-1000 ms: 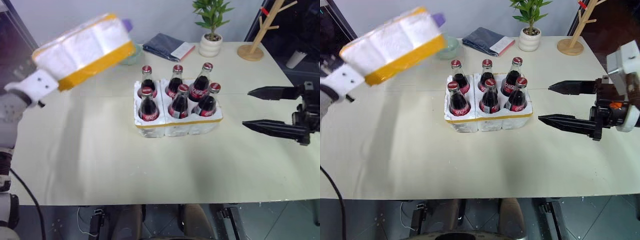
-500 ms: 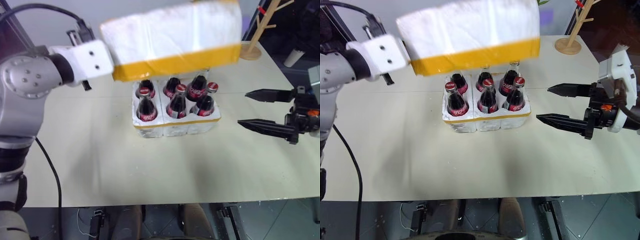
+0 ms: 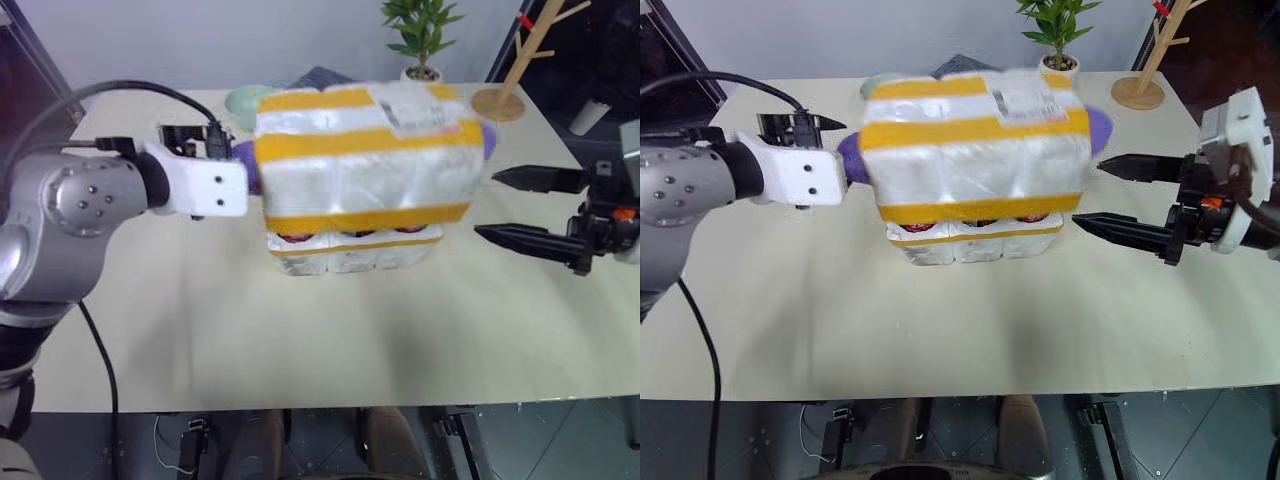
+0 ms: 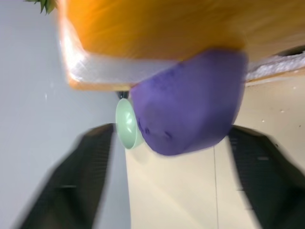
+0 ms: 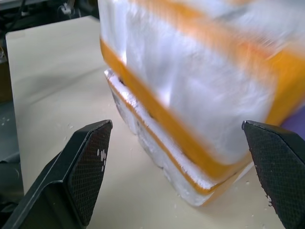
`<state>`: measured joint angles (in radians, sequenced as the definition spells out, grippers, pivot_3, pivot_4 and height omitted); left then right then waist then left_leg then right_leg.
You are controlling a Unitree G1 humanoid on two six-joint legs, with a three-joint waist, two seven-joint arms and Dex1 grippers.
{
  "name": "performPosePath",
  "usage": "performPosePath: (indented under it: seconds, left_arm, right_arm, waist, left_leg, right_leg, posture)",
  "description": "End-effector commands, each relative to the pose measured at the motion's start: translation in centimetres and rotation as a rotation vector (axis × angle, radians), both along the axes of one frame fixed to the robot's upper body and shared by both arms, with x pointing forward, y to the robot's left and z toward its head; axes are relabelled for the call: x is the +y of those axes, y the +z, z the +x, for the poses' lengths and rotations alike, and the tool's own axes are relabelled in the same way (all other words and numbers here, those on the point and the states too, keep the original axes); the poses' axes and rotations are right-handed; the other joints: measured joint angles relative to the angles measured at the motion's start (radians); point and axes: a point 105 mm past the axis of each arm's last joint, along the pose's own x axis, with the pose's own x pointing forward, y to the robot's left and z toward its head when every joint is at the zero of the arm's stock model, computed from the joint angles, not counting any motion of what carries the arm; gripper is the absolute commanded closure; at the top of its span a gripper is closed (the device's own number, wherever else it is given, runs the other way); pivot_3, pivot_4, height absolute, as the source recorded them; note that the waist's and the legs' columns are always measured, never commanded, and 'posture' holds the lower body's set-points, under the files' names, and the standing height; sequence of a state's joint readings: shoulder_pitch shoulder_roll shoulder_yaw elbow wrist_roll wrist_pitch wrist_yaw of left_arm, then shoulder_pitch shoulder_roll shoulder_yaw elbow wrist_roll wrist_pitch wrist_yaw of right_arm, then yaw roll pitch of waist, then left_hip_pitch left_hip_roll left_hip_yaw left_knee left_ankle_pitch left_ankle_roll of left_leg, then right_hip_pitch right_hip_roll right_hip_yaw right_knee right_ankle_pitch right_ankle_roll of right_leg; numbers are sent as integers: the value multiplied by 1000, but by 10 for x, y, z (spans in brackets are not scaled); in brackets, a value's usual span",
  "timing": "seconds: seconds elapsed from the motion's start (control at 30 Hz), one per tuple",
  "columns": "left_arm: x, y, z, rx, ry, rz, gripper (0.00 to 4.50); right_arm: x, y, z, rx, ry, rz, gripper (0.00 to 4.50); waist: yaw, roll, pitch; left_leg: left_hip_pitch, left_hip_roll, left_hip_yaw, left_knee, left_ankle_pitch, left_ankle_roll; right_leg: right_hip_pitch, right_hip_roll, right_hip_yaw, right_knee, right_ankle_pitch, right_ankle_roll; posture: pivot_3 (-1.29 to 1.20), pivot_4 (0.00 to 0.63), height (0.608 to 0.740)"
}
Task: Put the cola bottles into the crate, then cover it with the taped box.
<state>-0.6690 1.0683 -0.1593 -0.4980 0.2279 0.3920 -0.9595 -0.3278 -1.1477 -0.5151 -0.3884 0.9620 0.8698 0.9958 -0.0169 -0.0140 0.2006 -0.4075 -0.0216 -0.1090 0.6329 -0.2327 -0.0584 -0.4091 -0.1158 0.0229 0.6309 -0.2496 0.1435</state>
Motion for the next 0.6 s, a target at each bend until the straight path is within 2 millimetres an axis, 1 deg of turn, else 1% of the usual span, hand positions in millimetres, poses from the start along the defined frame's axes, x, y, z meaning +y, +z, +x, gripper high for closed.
performPosePath:
  seconds: [0.03, 0.1, 0.23, 0.3, 0.33, 0.4, 0.43, 0.5, 0.6]
  left_arm:
    - [4, 3, -18, 57, -6, -60, 59]
    - [12, -7, -30, 158, 10, -78, 59]
    - [35, -38, -61, 468, 42, -154, 59]
    - [39, -45, -77, 612, 9, -237, 59]
    - [39, -44, -88, 748, -29, -366, 59]
    - [39, -33, -104, 942, -120, -575, 59]
    - [41, -23, -105, 997, -150, -672, 59]
    - [46, -7, -98, 1042, -172, -807, 59]
    - [48, 10, -86, 1075, -217, -921, 59]
  right_arm:
    - [3, 6, -2, -24, 6, -2, 0]
    - [3, 5, -2, -20, 4, -6, 0]
    - [1, 2, -2, -11, -4, -19, 0]
    - [1, -1, -1, -7, -6, -25, 0]
    - [1, -3, -1, -5, -7, -28, 0]
    - [1, -5, 1, -1, -9, -31, 0]
    - [0, -7, 1, 3, -10, -33, 0]
    - [-1, -9, 2, 19, -9, -32, 0]
    - [-8, -14, 0, 59, -11, -41, 0]
  waist:
    - [-3, 0, 0]
    - [-4, 0, 0]
    - [-3, 1, 0]
    - [0, 1, 0]
    - [4, 1, 0]
    - [7, 1, 0]
    - [7, 1, 0]
    - [6, 1, 0]
    - [1, 1, 0]
  left_leg:
    - [0, 0, 0, 0, 0, 0]
    - [0, 0, 0, -1, 0, 0]
    - [0, 1, 0, -1, 0, 0]
    - [1, 1, 0, 0, 0, 0]
    - [0, 1, 0, 0, 0, 0]
    - [0, 1, 0, 1, 0, 0]
    - [0, 1, 0, 2, 0, 0]
    - [1, 1, 0, 3, 0, 0]
    - [2, 1, 0, 5, 0, 0]
  right_leg:
    - [0, 0, 0, 0, 0, 0]
    - [-1, 0, 0, 0, 0, 0]
    - [-1, 0, 0, 0, 0, 0]
    - [0, 0, 0, 0, 0, -1]
    - [0, 0, 0, 0, 0, -1]
    - [1, 0, 0, 0, -1, -2]
    - [1, 0, 0, 0, -1, -2]
    - [2, 0, -1, 0, -1, -2]
    - [3, 1, -1, 1, 0, -1]
  posture:
    - [0, 150, 740]
    - [0, 150, 740]
    - [0, 150, 740]
    - [0, 150, 740]
    - [0, 150, 740]
    - [0, 150, 740]
    - [0, 150, 740]
    - [0, 150, 740]
    - [0, 150, 740]
